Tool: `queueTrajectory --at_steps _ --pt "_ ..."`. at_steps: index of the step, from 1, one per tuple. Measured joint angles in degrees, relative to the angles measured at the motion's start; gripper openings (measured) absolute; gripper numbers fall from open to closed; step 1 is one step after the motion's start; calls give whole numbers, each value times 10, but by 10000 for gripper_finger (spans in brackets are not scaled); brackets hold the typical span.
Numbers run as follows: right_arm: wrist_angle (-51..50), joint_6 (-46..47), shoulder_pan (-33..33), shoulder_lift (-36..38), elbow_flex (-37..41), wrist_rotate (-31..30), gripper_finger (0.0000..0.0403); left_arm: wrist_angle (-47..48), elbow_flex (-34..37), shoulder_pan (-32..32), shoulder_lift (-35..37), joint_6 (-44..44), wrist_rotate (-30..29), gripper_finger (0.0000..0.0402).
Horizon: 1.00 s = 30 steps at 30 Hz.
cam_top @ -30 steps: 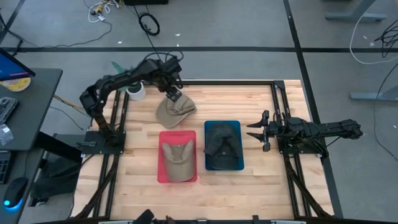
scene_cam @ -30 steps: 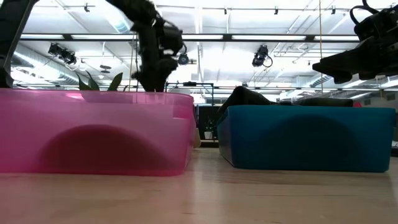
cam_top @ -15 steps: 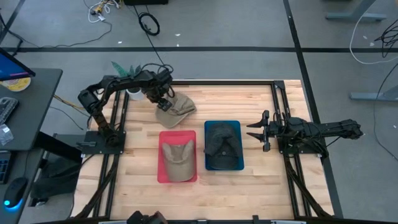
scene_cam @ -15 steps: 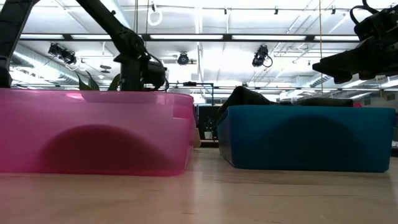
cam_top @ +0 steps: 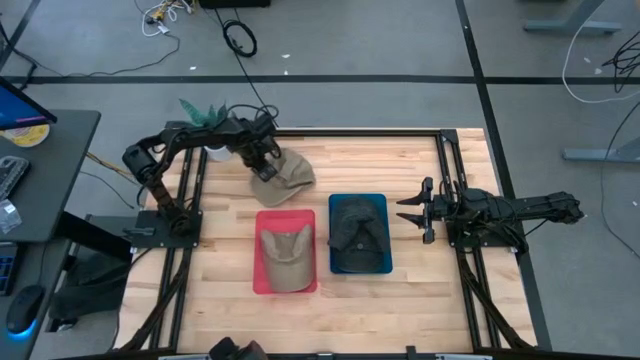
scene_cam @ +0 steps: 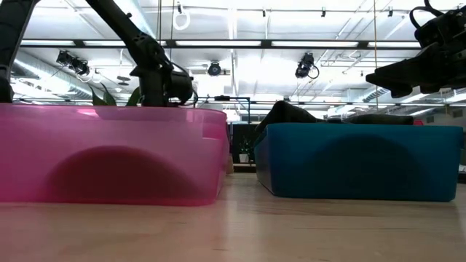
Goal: Pick & Place hat
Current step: Put the brown cap into the red bin
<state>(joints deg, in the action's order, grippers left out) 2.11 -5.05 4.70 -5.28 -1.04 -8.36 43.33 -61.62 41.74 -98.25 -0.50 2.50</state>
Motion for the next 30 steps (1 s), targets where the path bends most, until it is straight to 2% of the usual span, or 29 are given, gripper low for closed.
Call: queueTrajectory --at_steps 4,15,20,25,28,30 --pt "0 0 0 0 0 0 155 -22 2 -3 29 -9 -7 13" --pt "0 0 0 0 0 0 155 -52 2 -47 191 -46 -37 13" --pt "0 0 0 0 0 0 155 -59 2 -106 253 -64 -80 13" --pt "0 0 0 0 0 0 155 -75 2 -185 281 -66 -141 13" --pt "0 0 0 0 0 0 155 -117 4 -240 285 -79 -194 13" --pt "0 0 0 0 0 0 155 -178 17 -280 290 -116 -216 13"
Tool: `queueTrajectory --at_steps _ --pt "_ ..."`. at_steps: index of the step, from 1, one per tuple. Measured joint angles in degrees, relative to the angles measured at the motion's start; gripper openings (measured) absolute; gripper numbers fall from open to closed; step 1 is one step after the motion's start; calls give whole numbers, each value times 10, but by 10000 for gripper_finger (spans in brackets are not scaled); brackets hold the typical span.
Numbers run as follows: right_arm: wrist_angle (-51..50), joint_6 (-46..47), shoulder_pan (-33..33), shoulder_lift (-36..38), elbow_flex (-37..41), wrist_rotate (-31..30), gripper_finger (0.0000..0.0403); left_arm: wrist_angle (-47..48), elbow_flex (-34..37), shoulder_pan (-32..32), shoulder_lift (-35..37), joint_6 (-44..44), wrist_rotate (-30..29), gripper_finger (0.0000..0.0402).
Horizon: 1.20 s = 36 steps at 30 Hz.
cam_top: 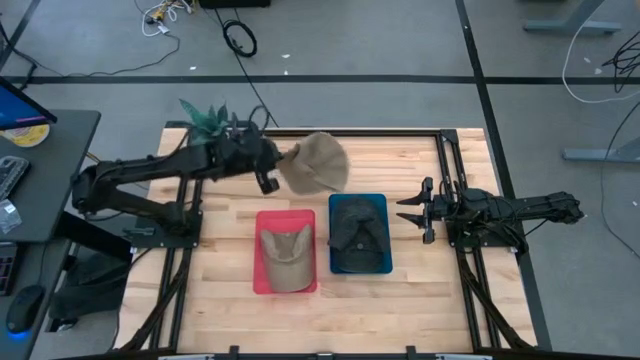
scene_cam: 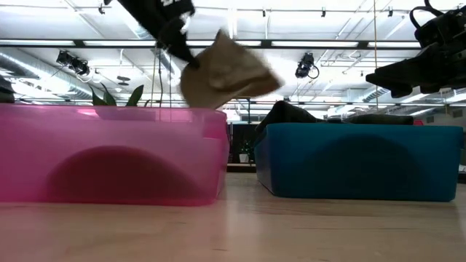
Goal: Pick & Place hat
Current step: Put the brown cap into the red bin
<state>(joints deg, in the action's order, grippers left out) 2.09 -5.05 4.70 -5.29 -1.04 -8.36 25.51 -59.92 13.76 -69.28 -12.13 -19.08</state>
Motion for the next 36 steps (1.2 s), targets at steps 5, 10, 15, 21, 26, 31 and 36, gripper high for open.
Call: queueTrajectory --at_steps 5,10,15,21,26,31,36 --pt "0 0 0 0 0 0 155 -160 62 -70 17 -95 -21 13" --pt "3 0 0 0 0 -1 155 -261 147 -98 50 -165 -33 13" --pt "3 0 0 -1 0 3 155 -308 235 -112 96 -215 -19 13" --pt "3 0 0 -2 0 3 155 -366 313 -155 154 -219 -17 13" --pt "4 0 0 -2 0 3 155 -470 374 -207 185 -258 -17 13" --pt "4 0 0 -2 0 3 155 -587 452 -252 187 -297 -17 13" --pt "4 0 0 -2 0 2 155 -685 520 -283 187 -448 -35 13"
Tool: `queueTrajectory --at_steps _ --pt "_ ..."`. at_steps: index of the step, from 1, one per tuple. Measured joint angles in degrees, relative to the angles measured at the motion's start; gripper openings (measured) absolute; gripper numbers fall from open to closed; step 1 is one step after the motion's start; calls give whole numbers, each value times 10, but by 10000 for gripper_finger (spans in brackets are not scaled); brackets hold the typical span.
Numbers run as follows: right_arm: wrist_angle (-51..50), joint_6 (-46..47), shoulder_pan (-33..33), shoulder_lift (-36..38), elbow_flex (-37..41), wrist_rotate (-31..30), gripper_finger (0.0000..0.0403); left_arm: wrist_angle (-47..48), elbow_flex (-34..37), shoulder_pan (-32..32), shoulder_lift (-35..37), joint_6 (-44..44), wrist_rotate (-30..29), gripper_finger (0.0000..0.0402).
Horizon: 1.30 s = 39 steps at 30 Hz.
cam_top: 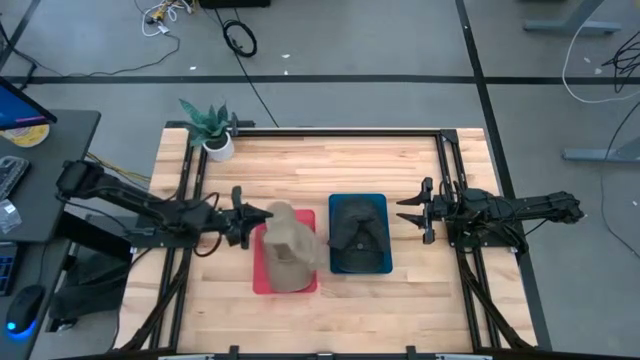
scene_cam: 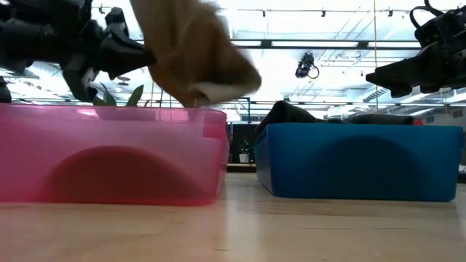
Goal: Pick & Place hat
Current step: Put the brown cap into the red bin
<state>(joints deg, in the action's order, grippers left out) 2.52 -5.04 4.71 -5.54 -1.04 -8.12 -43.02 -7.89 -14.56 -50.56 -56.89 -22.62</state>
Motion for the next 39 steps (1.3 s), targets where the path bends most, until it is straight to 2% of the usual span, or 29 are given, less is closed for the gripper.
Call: queueTrajectory --at_steps 2,6,22,28,35,39 --pt "0 0 0 0 0 0 155 -36 17 -5 0 -27 -3 13" --pt "0 0 0 0 0 0 155 -76 27 -6 0 -21 7 13" --pt "0 0 0 0 0 0 155 -105 27 6 0 10 159 13" --pt "0 0 0 0 0 0 155 -125 27 9 0 -12 89 13" --pt "0 0 0 0 0 0 155 -23 27 27 -1 -5 62 13" --pt "0 0 0 0 0 0 155 -47 27 38 -1 0 73 13"
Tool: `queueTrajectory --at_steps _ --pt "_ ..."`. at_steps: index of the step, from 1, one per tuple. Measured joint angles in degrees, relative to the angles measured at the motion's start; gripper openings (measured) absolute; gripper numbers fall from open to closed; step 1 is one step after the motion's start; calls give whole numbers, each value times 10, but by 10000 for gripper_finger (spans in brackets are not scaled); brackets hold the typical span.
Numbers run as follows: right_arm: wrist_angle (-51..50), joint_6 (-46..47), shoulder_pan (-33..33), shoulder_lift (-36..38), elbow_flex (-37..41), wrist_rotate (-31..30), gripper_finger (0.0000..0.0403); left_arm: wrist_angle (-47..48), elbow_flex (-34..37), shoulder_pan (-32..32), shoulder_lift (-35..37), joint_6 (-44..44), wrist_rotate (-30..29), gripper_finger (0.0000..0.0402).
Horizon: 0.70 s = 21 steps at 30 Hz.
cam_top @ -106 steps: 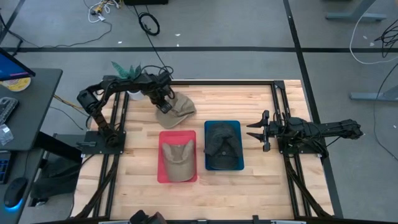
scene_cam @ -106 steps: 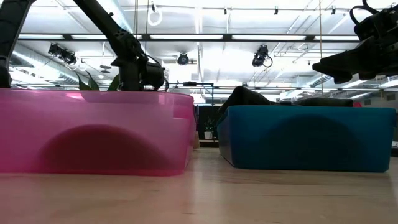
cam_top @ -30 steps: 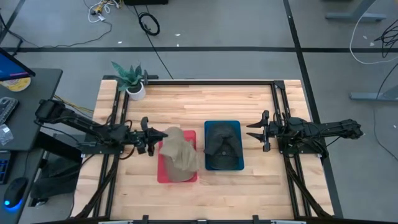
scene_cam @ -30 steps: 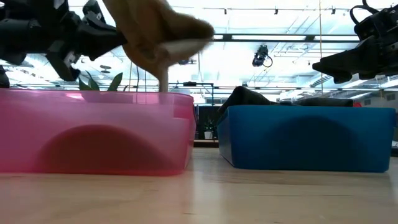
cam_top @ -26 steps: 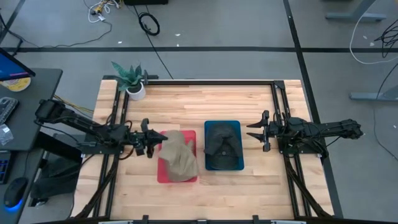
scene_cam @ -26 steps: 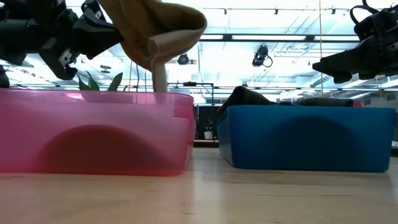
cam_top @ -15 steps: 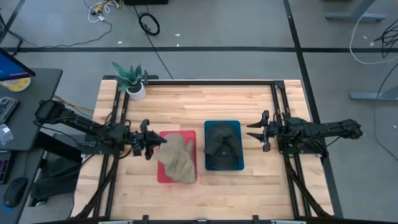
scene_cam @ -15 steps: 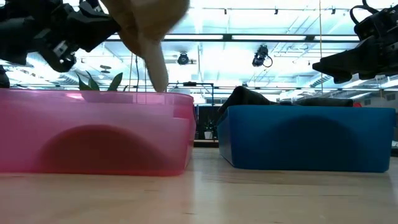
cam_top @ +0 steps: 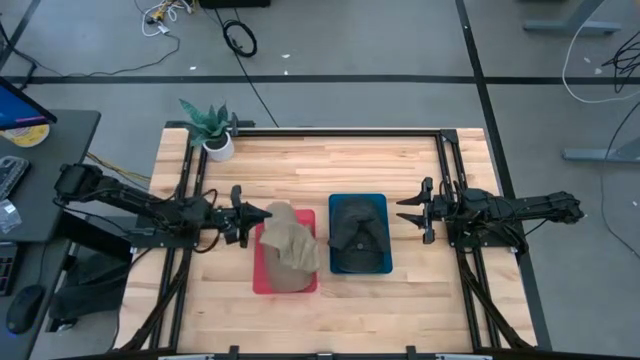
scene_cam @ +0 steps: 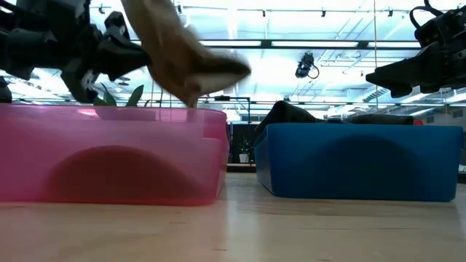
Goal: Pick & Place hat
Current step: Put the brown cap into the red bin
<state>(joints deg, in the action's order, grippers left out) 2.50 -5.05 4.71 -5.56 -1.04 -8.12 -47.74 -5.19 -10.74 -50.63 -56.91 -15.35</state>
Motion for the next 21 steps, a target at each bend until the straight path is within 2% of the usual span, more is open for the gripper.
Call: queueTrajectory --at_steps 5,14,21 --pt "0 0 0 0 0 0 155 -25 0 9 0 6 27 13" --pt "0 0 0 0 0 0 155 17 0 20 0 25 32 13" --pt "0 0 0 0 0 0 155 30 0 20 0 55 9 79"
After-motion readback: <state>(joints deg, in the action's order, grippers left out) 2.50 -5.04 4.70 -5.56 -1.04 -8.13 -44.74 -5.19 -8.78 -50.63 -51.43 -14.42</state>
